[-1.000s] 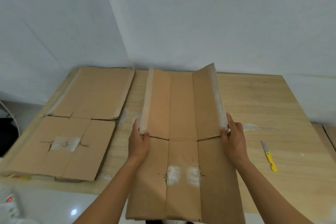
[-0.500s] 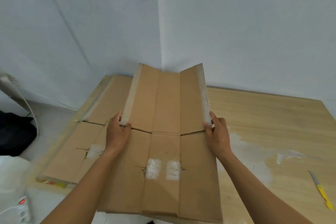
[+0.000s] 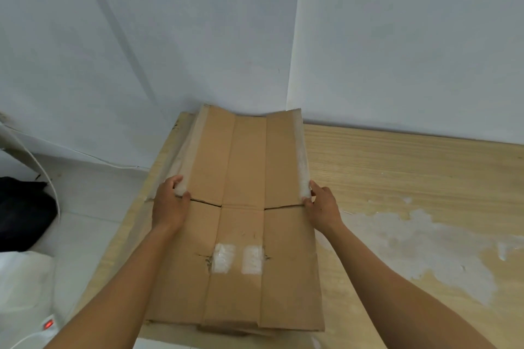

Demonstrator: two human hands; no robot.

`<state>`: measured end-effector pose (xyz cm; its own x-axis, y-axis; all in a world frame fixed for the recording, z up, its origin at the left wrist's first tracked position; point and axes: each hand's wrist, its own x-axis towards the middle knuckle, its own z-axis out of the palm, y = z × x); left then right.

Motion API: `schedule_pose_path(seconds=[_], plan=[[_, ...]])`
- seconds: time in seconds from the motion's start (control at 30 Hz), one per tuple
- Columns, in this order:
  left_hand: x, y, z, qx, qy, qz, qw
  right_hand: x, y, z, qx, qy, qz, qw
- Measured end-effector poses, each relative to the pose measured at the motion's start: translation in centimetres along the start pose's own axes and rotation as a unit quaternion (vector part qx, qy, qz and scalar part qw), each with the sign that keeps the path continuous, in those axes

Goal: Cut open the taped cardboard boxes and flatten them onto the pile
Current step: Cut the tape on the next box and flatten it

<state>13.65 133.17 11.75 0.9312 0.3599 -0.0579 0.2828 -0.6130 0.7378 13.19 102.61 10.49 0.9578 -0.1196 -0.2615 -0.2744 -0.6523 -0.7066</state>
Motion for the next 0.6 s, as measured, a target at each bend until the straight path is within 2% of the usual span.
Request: schedule_pose_path(seconds=[0.17,0.27,0.33,0.43,0.5,0.6], plan=[[1.9,-1.9,0.2,0.063,-0.024,0.007,0.998,0.4,-0.3,0.2,-0.078,-0.057,0.018,0.995],[1.7,-2.2,1.0,0.193,-0.029,0.053,0.979,-0.4,-0.6,1.6,-0.192,-0.021,-0.019,0.981],[0.9,-2.1,2.3,0.249,-0.08,0.08,0.962,-0.8,-0.8,2.9,-0.26,-0.002,-0.026,0.965],[-0.9,-2.1,4.5,0.258,-0.154,0.14,0.943,-1.7,-0.7,4.7,-0.336,0.005,-0.052,0.94],[-2.0,-2.3,5.6,0.282,-0.181,0.161,0.928,-2.3,-0.9,5.6,-0.355,-0.028,-0.075,0.931],[-2.4,-3.3,6.4,0.315,-0.181,0.166,0.917,-2.8,-0.8,6.9,-0.339,-0.103,-0.084,0.931]])
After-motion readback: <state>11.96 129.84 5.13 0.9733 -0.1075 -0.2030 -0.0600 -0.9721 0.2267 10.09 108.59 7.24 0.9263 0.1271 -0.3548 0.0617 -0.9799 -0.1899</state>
